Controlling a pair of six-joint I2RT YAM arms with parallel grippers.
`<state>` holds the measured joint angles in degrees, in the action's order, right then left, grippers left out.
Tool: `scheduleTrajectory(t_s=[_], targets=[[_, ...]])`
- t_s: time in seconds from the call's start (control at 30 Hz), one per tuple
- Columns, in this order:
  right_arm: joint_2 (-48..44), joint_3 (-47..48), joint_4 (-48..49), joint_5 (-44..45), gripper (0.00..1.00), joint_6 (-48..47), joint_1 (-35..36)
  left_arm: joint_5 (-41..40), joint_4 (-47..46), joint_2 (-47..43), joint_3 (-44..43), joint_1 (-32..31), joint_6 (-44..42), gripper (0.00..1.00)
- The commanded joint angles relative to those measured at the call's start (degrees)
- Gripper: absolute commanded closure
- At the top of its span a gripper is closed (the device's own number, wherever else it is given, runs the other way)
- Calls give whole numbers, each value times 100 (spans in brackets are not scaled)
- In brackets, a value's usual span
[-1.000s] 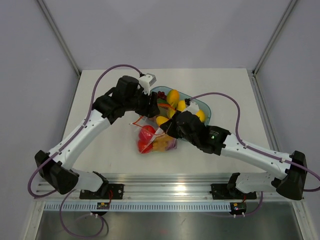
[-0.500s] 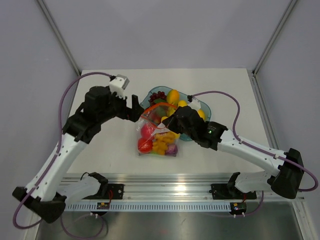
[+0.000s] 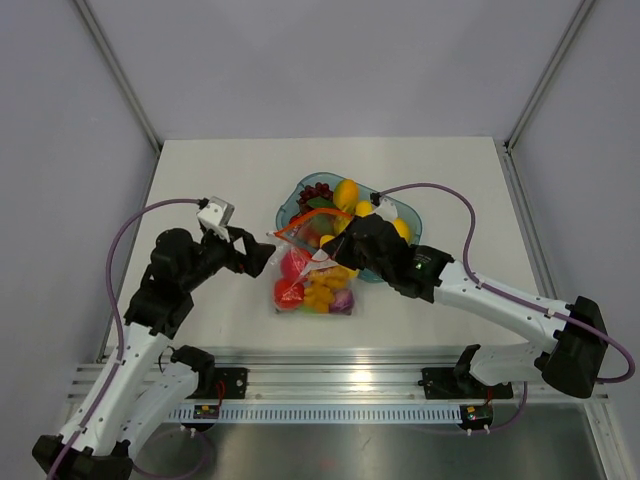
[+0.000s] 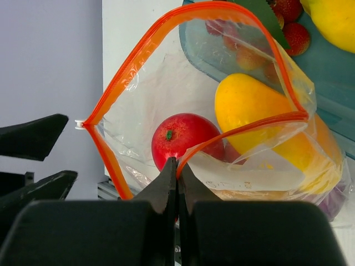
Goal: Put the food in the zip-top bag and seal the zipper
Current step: Adjust the zipper food storage bag at the center of the board.
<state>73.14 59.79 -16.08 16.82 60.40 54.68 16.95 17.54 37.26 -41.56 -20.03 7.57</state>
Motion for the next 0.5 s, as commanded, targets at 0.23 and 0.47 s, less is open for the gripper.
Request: scheduleTrajectory(t_s=[0.23,0.47], targets=[[-213,-152,360,-144,100,-90,-45,1362,-998,238,500,658,368,25],[-160,-134,421,-197,100,-72,-36,2171,-1341,642,561,702,587,44]])
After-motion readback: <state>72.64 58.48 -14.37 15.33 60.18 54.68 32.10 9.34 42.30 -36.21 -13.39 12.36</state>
